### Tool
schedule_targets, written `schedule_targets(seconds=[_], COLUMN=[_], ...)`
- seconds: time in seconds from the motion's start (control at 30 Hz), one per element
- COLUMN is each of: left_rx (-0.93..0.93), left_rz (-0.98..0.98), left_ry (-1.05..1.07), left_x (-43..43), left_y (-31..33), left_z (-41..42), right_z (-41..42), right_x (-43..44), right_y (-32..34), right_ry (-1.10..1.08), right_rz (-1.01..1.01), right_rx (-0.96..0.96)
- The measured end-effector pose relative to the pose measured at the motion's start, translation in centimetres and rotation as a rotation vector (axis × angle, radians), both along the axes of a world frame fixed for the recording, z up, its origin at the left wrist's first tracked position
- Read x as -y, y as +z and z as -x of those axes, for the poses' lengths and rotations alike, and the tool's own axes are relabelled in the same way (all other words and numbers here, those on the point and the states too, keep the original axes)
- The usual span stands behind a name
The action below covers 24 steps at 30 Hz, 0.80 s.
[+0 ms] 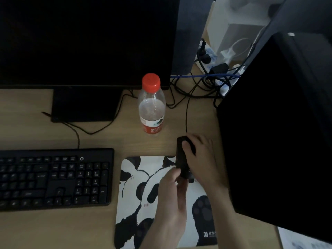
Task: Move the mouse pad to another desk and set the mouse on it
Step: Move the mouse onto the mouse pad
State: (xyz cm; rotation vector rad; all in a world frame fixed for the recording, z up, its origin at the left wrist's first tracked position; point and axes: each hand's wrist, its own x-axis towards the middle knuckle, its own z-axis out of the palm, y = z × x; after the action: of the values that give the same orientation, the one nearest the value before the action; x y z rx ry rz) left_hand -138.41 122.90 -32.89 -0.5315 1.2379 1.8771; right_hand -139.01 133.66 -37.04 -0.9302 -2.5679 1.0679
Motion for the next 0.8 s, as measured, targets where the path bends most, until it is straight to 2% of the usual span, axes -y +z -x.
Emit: schedule_targets(seconds=[0.1, 0.27, 0.6, 0.8], left_rx=[-0.044, 0.192, 0.274, 0.246], left_rz=[0.041, 0.085, 0.084, 0.154], left_ry=[-0.036, 0.137, 0.126, 0.019], left_x=[2.2, 4.6, 6.1, 6.4], left_y=[-0.6, -1.9, -3.6, -3.1], left_z=[-1.9, -2.5, -3.4, -3.5], right_z=[-2.0, -4.1, -5.0, -5.2], right_x=[2.0, 4.6, 5.8, 6.1], right_y=[-0.4, -1.7, -2.8, -2.8], right_ry=[0.041, 0.108, 0.162, 0.163], right_rz=[0.069, 0.078, 0.041, -0.019], right_rx=[0.014, 0.041, 0.032, 0.08])
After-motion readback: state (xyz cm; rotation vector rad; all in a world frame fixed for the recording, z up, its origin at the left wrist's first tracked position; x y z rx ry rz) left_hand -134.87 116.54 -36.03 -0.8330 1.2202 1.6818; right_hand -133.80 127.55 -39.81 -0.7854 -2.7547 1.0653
